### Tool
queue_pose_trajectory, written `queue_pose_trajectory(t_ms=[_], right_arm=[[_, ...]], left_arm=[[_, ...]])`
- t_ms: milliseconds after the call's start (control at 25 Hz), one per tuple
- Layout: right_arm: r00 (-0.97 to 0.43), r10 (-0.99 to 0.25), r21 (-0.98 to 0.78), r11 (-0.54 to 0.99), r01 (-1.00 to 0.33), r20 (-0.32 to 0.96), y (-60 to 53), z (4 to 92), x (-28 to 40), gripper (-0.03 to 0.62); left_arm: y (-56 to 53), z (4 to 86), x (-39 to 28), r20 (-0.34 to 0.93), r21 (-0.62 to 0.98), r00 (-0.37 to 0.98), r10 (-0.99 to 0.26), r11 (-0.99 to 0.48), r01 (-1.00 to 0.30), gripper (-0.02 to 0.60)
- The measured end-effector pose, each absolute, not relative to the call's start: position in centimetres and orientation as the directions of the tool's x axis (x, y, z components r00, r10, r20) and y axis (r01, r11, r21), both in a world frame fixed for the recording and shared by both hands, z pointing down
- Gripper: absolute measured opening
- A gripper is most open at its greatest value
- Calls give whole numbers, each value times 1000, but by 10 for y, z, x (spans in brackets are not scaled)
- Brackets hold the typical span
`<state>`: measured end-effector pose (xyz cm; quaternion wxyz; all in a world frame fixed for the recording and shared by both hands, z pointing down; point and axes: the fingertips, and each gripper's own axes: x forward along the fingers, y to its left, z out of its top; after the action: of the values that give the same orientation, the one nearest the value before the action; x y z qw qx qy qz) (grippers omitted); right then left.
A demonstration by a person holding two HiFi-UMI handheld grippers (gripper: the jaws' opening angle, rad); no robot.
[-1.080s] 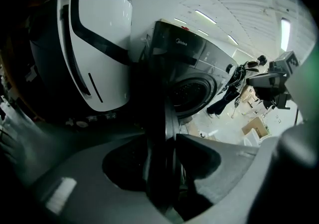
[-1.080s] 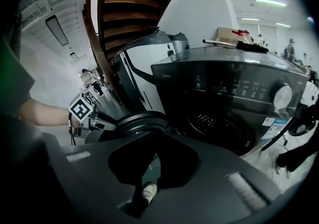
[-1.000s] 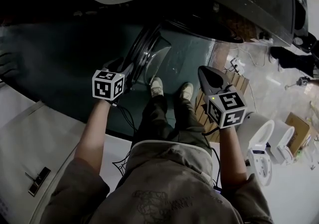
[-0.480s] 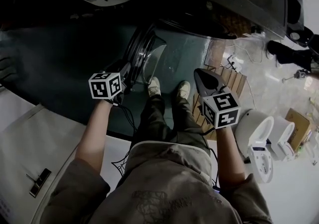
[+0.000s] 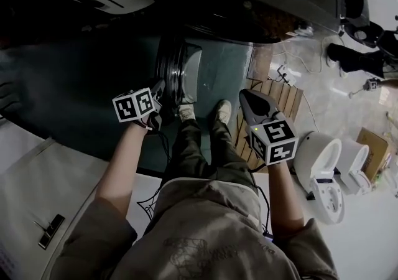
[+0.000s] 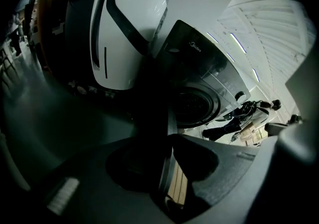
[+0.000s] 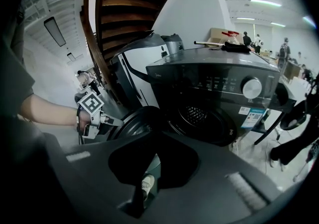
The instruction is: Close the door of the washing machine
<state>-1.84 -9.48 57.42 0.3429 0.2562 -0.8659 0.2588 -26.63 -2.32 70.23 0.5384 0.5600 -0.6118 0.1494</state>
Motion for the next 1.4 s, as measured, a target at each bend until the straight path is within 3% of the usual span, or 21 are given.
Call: queue_pose_trajectory(t_ms=[480, 1000, 1400], right_arm=[[-595, -343, -266, 658, -704, 727, -94, 566, 49, 28], [-532, -436, -256, 546, -798, 726, -106, 559, 115, 28], [-516, -447, -280, 493, -824, 731, -112, 568, 134, 28]], left_arm=[[-57, 708, -188, 760, 602, 317, -568, 431, -672, 150], [-131, 711, -119, 656, 754, 376, -655, 543, -369, 169], [-191, 715, -95, 604, 796, 350, -716, 531, -289, 218]])
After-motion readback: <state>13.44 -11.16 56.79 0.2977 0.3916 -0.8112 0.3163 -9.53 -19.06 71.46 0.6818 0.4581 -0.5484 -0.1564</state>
